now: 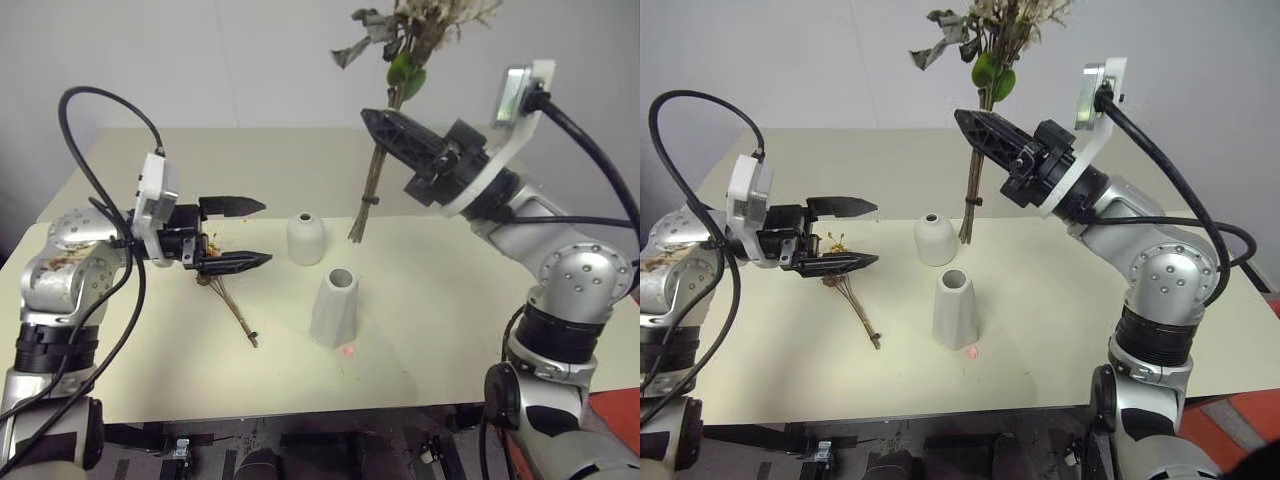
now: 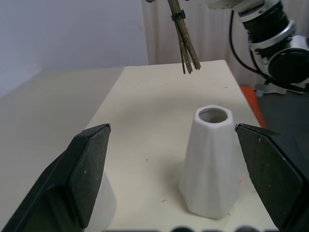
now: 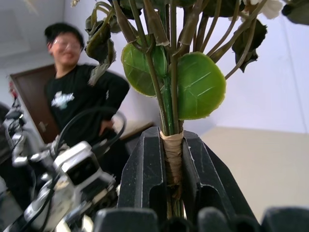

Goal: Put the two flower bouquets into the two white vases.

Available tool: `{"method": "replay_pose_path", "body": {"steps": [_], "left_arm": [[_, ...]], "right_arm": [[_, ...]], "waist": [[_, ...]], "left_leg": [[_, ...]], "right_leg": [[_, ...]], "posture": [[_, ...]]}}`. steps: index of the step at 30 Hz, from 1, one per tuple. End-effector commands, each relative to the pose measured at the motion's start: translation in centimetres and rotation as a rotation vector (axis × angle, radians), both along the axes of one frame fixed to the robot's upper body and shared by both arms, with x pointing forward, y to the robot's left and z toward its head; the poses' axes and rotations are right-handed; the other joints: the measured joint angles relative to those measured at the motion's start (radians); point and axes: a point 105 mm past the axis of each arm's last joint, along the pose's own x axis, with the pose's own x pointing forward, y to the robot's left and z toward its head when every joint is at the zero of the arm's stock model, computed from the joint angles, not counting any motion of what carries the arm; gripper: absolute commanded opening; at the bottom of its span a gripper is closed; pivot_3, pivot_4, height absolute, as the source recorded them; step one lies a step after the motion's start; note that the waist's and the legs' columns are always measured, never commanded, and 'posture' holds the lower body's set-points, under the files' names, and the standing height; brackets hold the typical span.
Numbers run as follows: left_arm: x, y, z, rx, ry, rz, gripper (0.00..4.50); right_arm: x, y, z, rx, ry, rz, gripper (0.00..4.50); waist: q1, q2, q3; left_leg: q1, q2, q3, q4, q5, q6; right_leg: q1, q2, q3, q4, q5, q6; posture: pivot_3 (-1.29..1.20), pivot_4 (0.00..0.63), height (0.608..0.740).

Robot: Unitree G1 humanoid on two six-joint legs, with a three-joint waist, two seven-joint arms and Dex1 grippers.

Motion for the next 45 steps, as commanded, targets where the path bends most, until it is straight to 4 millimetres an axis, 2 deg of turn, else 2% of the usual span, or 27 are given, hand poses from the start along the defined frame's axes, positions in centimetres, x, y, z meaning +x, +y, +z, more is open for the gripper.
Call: {"method": "replay_pose_path", "body": {"steps": [1,7,15,24,30,43,45], "left_arm": [[-0.6,-0.1,1.1,0.004,-0.018,-0.080,4.50],[-1.4,0.5,1.9,0.037,0.007,-0.140,4.50],[-1.7,1.0,2.4,0.017,0.023,-0.112,4.50],[-2.1,1.5,2.0,0.013,0.039,-0.063,4.50],[-2.2,1.9,1.4,0.004,0.062,-0.011,4.50],[-1.5,2.8,0.2,-0.008,0.101,0.130,4.50],[-1.0,3.0,-0.2,-0.004,0.105,0.188,4.50]], "right_arm": [[-1.6,1.1,-0.1,-0.035,-0.051,0.039,0.20],[-2.2,2.1,-1.1,-0.070,-0.055,0.046,0.20],[-1.9,2.7,-2.8,-0.110,-0.073,0.009,0.20],[-1.1,2.7,-4.3,-0.127,-0.065,-0.011,0.20],[-0.9,3.0,-6.3,-0.160,-0.055,-0.030,0.20],[-1.6,3.4,-8.7,-0.198,-0.044,-0.047,0.20],[-1.7,3.4,-9.1,-0.208,-0.047,-0.055,0.91]], "waist": [[0.000,0.000,0.000],[0.003,0.000,0.000],[0.004,0.000,0.000],[0.004,0.000,0.000],[0.004,0.000,0.000],[0.004,0.000,0.000],[0.005,0.000,0.000]], "left_leg": [[0.000,0.000,0.000,0.000,0.000,0.000],[-0.001,0.000,0.000,0.001,0.000,0.000],[-0.001,0.000,0.000,0.002,0.000,0.000],[-0.001,0.000,0.000,0.002,0.000,0.000],[-0.001,0.000,0.000,0.002,0.000,0.000],[0.000,0.000,0.000,0.002,0.000,0.000],[0.000,0.000,0.000,0.002,0.000,0.000]], "right_leg": [[0.000,0.000,0.000,0.000,0.000,0.000],[0.000,0.000,0.000,0.000,0.000,0.000],[0.000,0.000,0.000,0.000,0.000,0.000],[0.000,0.000,0.000,0.000,0.000,0.000],[0.000,0.000,0.000,0.000,0.000,0.000],[0.000,0.000,0.000,0.001,0.000,0.000],[0.000,0.000,0.000,0.001,0.000,0.000]], "posture": [[0.00,0.150,0.740],[0.00,0.150,0.740],[0.00,0.150,0.740],[0.00,0.150,0.740],[0.00,0.150,0.740],[0.00,0.150,0.740],[0.00,0.150,0.740]]}}
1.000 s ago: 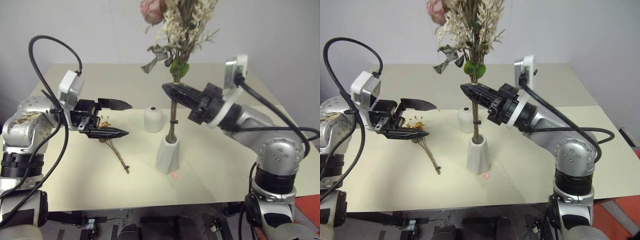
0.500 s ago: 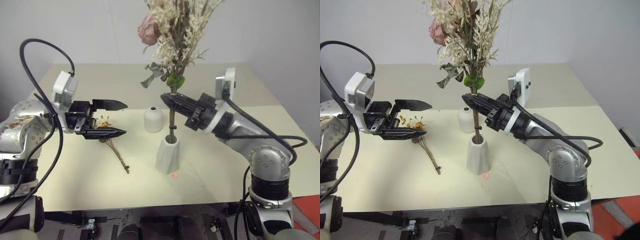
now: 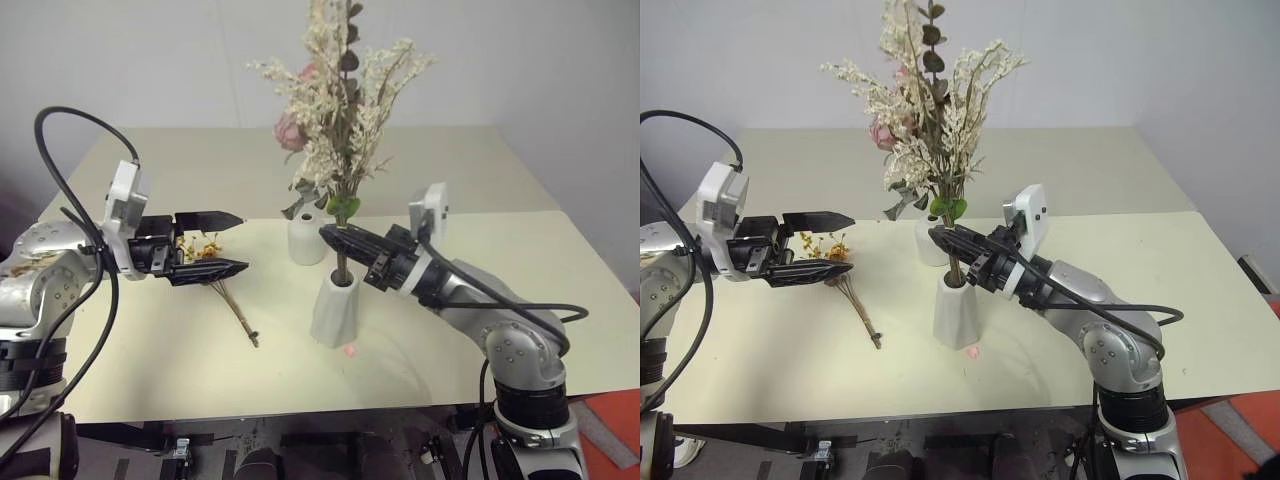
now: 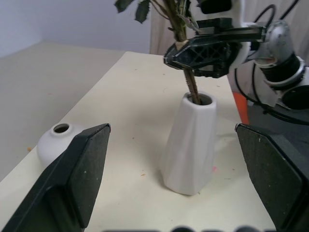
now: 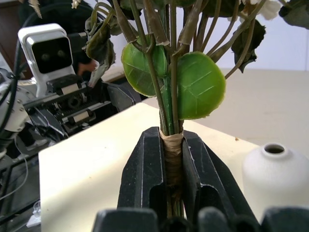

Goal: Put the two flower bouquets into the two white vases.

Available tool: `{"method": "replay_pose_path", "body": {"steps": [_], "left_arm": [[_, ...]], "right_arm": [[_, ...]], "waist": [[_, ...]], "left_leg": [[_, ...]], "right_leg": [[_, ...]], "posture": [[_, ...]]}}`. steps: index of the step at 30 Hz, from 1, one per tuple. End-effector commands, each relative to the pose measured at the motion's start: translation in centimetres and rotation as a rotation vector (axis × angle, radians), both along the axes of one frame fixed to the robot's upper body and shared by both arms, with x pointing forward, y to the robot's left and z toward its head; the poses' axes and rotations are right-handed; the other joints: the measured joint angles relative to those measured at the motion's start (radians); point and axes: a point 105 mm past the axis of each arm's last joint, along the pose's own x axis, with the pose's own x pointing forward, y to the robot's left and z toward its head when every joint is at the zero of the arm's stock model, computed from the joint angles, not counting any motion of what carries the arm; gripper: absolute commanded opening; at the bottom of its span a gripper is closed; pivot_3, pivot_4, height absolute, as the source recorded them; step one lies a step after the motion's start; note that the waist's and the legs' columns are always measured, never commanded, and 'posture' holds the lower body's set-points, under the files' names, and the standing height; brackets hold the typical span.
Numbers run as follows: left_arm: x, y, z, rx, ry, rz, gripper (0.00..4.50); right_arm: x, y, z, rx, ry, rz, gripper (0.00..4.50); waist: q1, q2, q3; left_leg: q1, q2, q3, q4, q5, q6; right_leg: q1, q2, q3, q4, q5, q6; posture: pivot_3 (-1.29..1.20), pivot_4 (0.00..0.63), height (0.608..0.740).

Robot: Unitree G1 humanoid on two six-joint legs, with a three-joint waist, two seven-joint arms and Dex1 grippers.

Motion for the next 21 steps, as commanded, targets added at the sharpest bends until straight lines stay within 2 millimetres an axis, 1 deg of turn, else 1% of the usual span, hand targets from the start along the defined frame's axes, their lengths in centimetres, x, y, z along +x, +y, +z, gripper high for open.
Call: {"method": "replay_pose_path", "body": {"steps": [1,5,7,8,10,13,16,19,21], "left_arm": [[0.1,0.5,0.6,0.019,-0.044,0.087,4.50],[1.3,1.8,-1.1,0.063,-0.007,0.293,4.50],[1.7,2.4,-1.9,0.108,0.023,0.411,4.50],[1.8,2.7,-2.2,0.129,0.044,0.476,4.50],[2.0,3.2,-2.6,0.171,0.068,0.572,4.50],[1.4,3.3,-3.8,0.267,0.191,0.651,4.50],[0.6,2.7,-4.4,0.311,0.308,0.682,4.50],[0.7,1.9,-5.0,0.355,0.431,0.735,4.50],[1.1,1.6,-5.8,0.401,0.476,0.778,4.50]], "right_arm": [[-1.1,0.1,0.7,0.009,-0.086,0.012,1.09],[-2.1,-0.9,0.0,-0.010,-0.115,0.005,2.45],[-2.5,-1.9,-0.4,-0.064,-0.132,-0.002,3.25],[-2.7,-2.6,-0.5,-0.099,-0.144,-0.006,3.50],[-2.9,-3.7,-0.4,-0.136,-0.152,-0.013,3.50],[-3.0,-5.9,0.0,-0.215,-0.147,-0.026,3.50],[-3.2,-7.3,0.3,-0.287,-0.148,-0.030,3.50],[-3.5,-8.4,0.6,-0.367,-0.150,-0.001,3.50],[-3.4,-9.0,0.7,-0.419,-0.157,0.022,3.50]], "waist": [[0.000,0.000,0.000],[0.002,0.000,0.000],[0.002,0.000,0.000],[0.002,0.000,0.000],[0.005,0.000,0.000],[0.005,-0.001,0.000],[0.006,-0.001,0.000],[0.011,-0.002,0.000],[0.011,-0.002,0.000]], "left_leg": [[0.000,0.000,0.000,0.000,0.000,0.000],[0.000,0.000,0.000,0.000,0.000,0.000],[0.000,0.000,0.000,0.000,0.000,0.000],[0.000,0.000,0.000,0.000,0.000,0.000],[0.000,0.000,0.000,0.001,0.000,0.000],[0.001,0.000,-0.001,0.000,0.000,0.000],[0.001,0.000,-0.001,0.000,0.000,0.000],[0.001,0.000,-0.001,0.000,0.000,0.000],[0.003,-0.001,-0.001,0.001,0.000,0.000]], "right_leg": [[0.000,0.000,0.000,0.000,0.000,0.000],[0.000,0.000,0.000,0.000,0.000,0.000],[0.000,0.000,0.000,0.000,0.000,0.000],[0.000,0.000,0.000,0.000,0.000,0.000],[0.000,0.000,0.000,0.000,0.000,0.000],[0.001,0.000,0.000,0.000,0.000,0.000],[0.001,0.000,0.000,-0.001,0.000,0.001],[0.002,0.000,0.000,-0.001,-0.001,0.001],[0.003,0.000,0.000,-0.002,-0.001,0.001]], "posture": [[0.00,0.150,0.740],[0.00,0.150,0.740],[0.00,0.150,0.740],[0.00,0.150,0.740],[0.00,0.150,0.740],[0.00,0.150,0.740],[0.00,0.150,0.740],[0.00,0.150,0.740],[0.00,0.150,0.740]]}}
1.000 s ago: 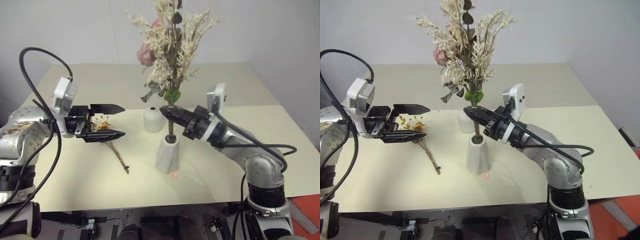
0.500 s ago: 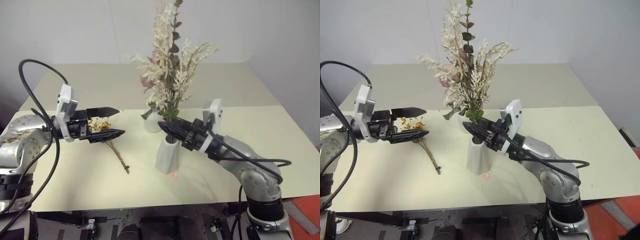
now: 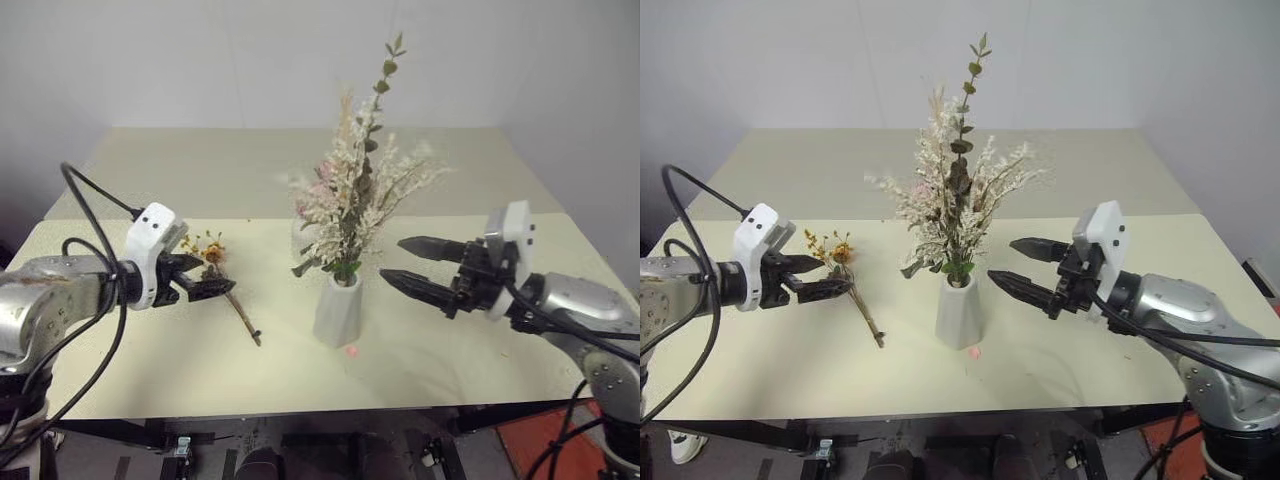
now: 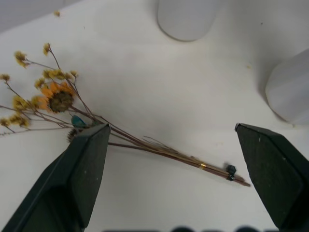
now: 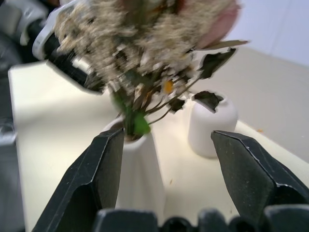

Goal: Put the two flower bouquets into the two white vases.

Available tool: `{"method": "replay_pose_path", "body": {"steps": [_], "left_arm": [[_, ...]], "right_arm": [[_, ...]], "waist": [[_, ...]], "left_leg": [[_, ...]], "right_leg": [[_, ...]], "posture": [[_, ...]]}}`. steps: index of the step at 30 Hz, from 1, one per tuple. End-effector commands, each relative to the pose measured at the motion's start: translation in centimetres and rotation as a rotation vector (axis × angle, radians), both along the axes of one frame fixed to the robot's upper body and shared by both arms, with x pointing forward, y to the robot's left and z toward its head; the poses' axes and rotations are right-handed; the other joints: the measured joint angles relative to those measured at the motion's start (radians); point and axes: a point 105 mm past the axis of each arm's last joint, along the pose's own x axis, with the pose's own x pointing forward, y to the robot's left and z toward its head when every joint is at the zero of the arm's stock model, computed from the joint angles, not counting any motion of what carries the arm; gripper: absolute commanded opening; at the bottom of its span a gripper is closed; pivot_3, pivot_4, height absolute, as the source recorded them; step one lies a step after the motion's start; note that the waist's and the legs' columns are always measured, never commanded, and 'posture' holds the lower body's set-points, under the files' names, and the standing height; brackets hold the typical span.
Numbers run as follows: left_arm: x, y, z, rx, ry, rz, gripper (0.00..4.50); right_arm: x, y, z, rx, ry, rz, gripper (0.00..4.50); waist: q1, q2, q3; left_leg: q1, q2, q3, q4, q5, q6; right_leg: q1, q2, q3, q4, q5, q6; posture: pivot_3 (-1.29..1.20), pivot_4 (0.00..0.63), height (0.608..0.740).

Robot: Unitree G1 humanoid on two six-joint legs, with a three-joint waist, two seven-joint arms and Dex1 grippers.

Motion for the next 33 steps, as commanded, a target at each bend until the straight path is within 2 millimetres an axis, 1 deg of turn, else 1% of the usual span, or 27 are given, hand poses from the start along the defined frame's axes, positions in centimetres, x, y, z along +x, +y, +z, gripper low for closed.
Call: {"method": "replay_pose_path", "body": {"steps": [1,4,5,8,10,12,16,18,20,24,25,28,31,32,33], "left_arm": [[0.3,-0.5,-1.2,0.087,0.083,0.071,4.50],[1.5,-0.3,-3.0,0.162,0.105,0.169,4.50],[1.7,-0.2,-3.4,0.179,0.108,0.187,4.50],[2.3,0.1,-4.6,0.211,0.135,0.252,4.50],[3.0,-0.6,-5.2,0.198,0.149,0.275,4.50],[3.8,-1.2,-5.9,0.174,0.177,0.301,4.50],[4.4,-2.2,-7.2,0.132,0.248,0.312,4.50],[4.6,-2.2,-7.9,0.128,0.283,0.330,4.11],[4.7,-2.1,-8.4,0.134,0.306,0.342,3.62],[5.0,-2.0,-9.0,0.138,0.335,0.368,2.41],[5.1,-2.0,-9.1,0.138,0.336,0.375,2.05],[5.3,-2.1,-9.1,0.123,0.344,0.383,1.18],[5.7,-1.5,-9.1,0.131,0.334,0.408,0.26],[5.8,-1.3,-9.0,0.134,0.328,0.416,0.01],[5.9,-1.2,-8.9,0.133,0.324,0.421,0.01]], "right_arm": [[-0.3,-1.0,1.1,-0.071,-0.037,0.055,3.50],[0.4,-1.7,1.5,-0.123,-0.052,0.085,3.50],[0.5,-1.8,1.6,-0.127,-0.055,0.093,3.50],[0.7,-1.8,2.1,-0.136,-0.087,0.115,3.50],[0.9,-1.8,2.6,-0.127,-0.115,0.107,3.50],[1.0,-1.7,3.3,-0.094,-0.141,0.106,3.50],[0.3,-1.3,4.7,-0.018,-0.167,0.138,3.50],[0.1,-1.2,4.9,-0.010,-0.171,0.142,3.56],[0.0,-1.2,5.1,-0.005,-0.174,0.144,3.56],[-0.2,-1.2,5.3,0.004,-0.171,0.153,3.56],[-0.3,-1.2,5.3,0.005,-0.169,0.156,3.56],[-0.4,-1.3,5.4,0.013,-0.161,0.161,3.56],[-0.4,-1.5,5.3,0.015,-0.148,0.157,3.56],[-0.4,-1.5,5.3,0.015,-0.145,0.157,3.56],[-0.4,-1.5,5.2,0.015,-0.141,0.158,3.56]], "waist": [[0.000,0.000,0.000],[-0.005,0.000,0.000],[-0.007,-0.001,0.000],[-0.009,-0.001,0.000],[-0.005,-0.001,0.000],[0.011,-0.001,0.000],[0.025,0.000,0.000],[0.026,0.000,0.000],[0.026,0.001,-0.001],[0.026,0.005,-0.004],[0.026,0.006,-0.004],[0.027,0.006,-0.004],[0.026,0.006,-0.004],[0.026,0.006,-0.004],[0.026,0.006,-0.005]], "left_leg": [[0.002,0.000,0.000,0.000,0.000,0.000],[0.013,0.000,0.000,-0.003,0.000,0.000],[0.015,0.001,0.000,-0.004,0.000,0.000],[0.014,0.001,0.000,-0.004,0.000,0.000],[0.013,0.001,-0.001,-0.004,0.000,0.000],[0.012,-0.001,-0.001,-0.004,0.000,0.000],[0.012,-0.001,-0.001,-0.003,0.000,0.000],[0.012,-0.001,-0.001,-0.003,0.000,0.000],[0.013,-0.001,-0.001,-0.003,0.000,0.000],[0.017,-0.001,-0.001,-0.003,0.000,0.000],[0.019,-0.001,-0.001,-0.004,0.000,0.000],[0.028,-0.001,-0.001,-0.005,0.000,0.000],[0.028,-0.002,-0.001,-0.005,0.000,0.000],[0.028,-0.002,-0.001,-0.005,0.000,0.000],[0.028,-0.002,-0.001,-0.005,0.000,0.000]], "right_leg": [[0.002,0.000,0.000,0.000,0.000,0.000],[0.014,0.000,0.000,-0.007,0.000,0.000],[0.016,0.000,0.000,-0.009,0.000,0.000],[0.015,0.001,0.000,-0.009,0.000,0.000],[0.014,0.001,0.000,-0.009,0.000,0.000],[0.014,-0.001,0.000,-0.009,0.000,0.000],[0.015,-0.001,-0.001,-0.010,0.000,0.000],[0.015,-0.002,-0.001,-0.010,0.000,0.000],[0.016,-0.002,0.000,-0.010,0.000,0.000],[0.020,-0.002,-0.001,-0.010,0.000,0.000],[0.022,-0.002,-0.001,-0.010,0.000,0.000],[0.032,-0.002,-0.001,-0.012,-0.001,0.001],[0.032,-0.002,-0.001,-0.012,-0.001,0.001],[0.032,-0.002,-0.001,-0.011,-0.001,0.001],[0.031,-0.002,-0.001,-0.011,-0.001,0.001]], "posture": [[0.00,0.150,0.740],[0.00,0.150,0.740],[0.00,0.150,0.740],[0.00,0.150,0.740],[0.00,0.150,0.740],[0.00,0.150,0.740],[0.00,0.150,0.740],[0.00,0.150,0.740],[0.00,0.150,0.740],[0.00,0.150,0.740],[0.00,0.150,0.740],[0.00,0.150,0.740],[0.00,0.150,0.740],[0.00,0.150,0.740],[0.00,0.150,0.740]]}}
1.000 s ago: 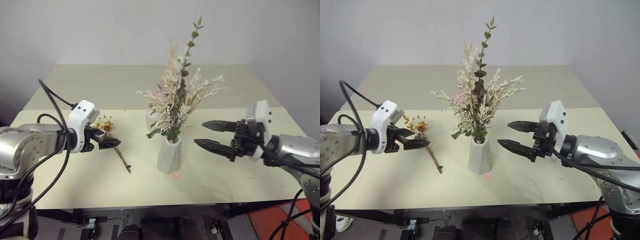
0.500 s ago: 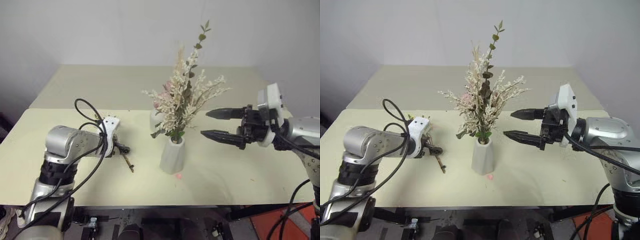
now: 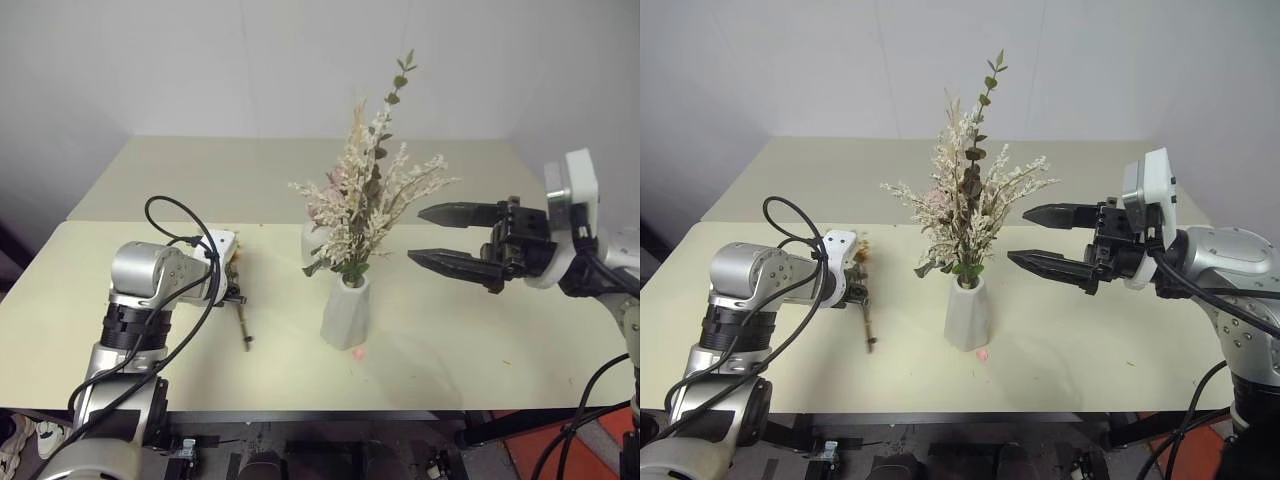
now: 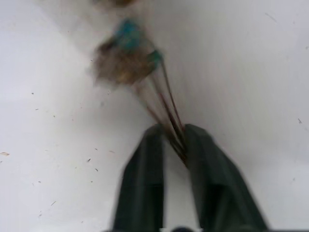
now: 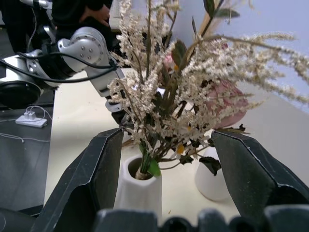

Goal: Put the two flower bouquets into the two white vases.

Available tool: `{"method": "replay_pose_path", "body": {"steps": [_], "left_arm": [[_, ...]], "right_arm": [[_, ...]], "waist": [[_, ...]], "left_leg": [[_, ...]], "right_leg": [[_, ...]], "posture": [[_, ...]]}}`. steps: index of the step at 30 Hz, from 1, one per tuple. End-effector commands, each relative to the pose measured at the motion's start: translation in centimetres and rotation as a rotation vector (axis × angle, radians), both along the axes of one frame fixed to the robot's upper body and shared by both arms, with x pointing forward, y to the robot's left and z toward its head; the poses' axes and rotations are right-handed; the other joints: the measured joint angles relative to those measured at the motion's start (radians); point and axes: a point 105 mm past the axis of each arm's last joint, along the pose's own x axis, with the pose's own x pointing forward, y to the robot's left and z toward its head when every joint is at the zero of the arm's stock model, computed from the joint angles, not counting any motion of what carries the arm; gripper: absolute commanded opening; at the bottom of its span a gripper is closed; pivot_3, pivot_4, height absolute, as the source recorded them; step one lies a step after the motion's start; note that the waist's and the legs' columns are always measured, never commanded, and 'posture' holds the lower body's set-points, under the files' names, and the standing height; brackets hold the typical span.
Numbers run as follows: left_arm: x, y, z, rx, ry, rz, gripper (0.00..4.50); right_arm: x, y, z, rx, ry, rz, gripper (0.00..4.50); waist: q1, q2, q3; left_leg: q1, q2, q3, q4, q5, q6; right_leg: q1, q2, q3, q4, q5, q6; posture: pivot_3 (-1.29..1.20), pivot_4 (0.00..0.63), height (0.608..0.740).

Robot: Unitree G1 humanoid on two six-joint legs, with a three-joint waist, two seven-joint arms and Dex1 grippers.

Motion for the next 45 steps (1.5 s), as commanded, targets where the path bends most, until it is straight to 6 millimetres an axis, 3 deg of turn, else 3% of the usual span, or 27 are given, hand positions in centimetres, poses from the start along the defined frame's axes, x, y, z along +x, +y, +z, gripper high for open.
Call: {"method": "replay_pose_path", "body": {"steps": [1,6,14,18,20,24,31,38,45], "left_arm": [[0.1,0.6,-0.9,0.015,0.024,0.022,0.01],[1.4,1.8,1.7,0.006,-0.177,0.035,0.01],[1.1,3.0,12.0,-0.227,-0.840,-0.148,0.01],[0.9,1.2,16.1,-0.401,-1.024,-0.331,0.01],[0.7,0.2,17.3,-0.463,-1.070,-0.418,0.01],[0.5,-3.4,19.9,-0.683,-1.159,-0.658,0.01],[2.6,-8.3,20.5,-0.827,-1.175,-0.813,0.01],[4.8,-10.7,19.2,-0.877,-1.142,-0.811,0.01],[5.9,-11.6,17.7,-0.845,-1.132,-0.784,0.01]], "right_arm": [[-0.5,-0.4,0.8,0.000,-0.029,-0.005,3.56],[-0.5,-0.5,0.4,-0.006,-0.017,-0.011,3.56],[-0.2,-0.9,0.1,0.006,-0.015,-0.046,3.56],[0.1,-1.2,-0.1,0.014,-0.009,-0.066,3.56],[0.2,-1.5,0.0,0.023,-0.009,-0.081,3.56],[0.8,-2.4,0.0,0.045,0.010,-0.145,3.56],[0.9,-4.2,-0.8,0.072,0.077,-0.261,3.56],[0.0,-5.0,-1.2,0.069,0.069,-0.344,3.56],[-0.7,-5.2,-1.6,0.065,0.068,-0.395,3.56]], "waist": [[-0.001,0.001,0.000],[-0.005,0.001,-0.001],[-0.006,-0.001,0.000],[0.011,-0.001,0.001],[0.016,-0.001,0.001],[0.018,-0.002,0.001],[0.015,-0.002,0.001],[0.003,-0.003,0.002],[-0.005,-0.003,0.002]], "left_leg": [[0.000,0.000,0.000,0.000,0.000,0.000],[0.000,0.000,0.000,0.000,0.000,0.000],[-0.008,0.001,0.001,0.000,0.000,0.000],[-0.010,0.001,0.001,0.001,0.000,0.000],[-0.011,0.001,0.001,0.002,0.000,0.000],[-0.012,0.001,0.001,0.003,0.000,0.000],[-0.014,0.000,0.000,0.004,-0.001,0.002],[-0.014,0.000,0.000,0.004,-0.001,0.002],[-0.015,0.000,0.000,0.004,-0.001,0.002]], "right_leg": [[0.000,0.000,0.000,0.000,0.000,0.000],[0.000,0.000,0.000,0.000,0.000,0.000],[-0.009,0.000,0.000,0.000,0.001,-0.001],[-0.008,0.000,-0.001,-0.001,0.001,-0.001],[-0.008,0.000,-0.002,-0.001,0.001,-0.001],[-0.008,0.000,-0.002,-0.002,0.001,-0.001],[-0.008,0.000,-0.002,-0.002,0.001,-0.001],[-0.008,0.000,-0.001,-0.002,0.001,0.000],[-0.009,0.000,-0.001,-0.002,0.001,0.000]], "posture": [[0.00,0.150,0.740],[0.00,0.150,0.740],[0.00,0.150,0.740],[0.00,0.150,0.740],[0.00,0.150,0.740],[0.00,0.150,0.740],[0.00,0.150,0.740],[0.00,0.150,0.740],[0.00,0.150,0.740]]}}
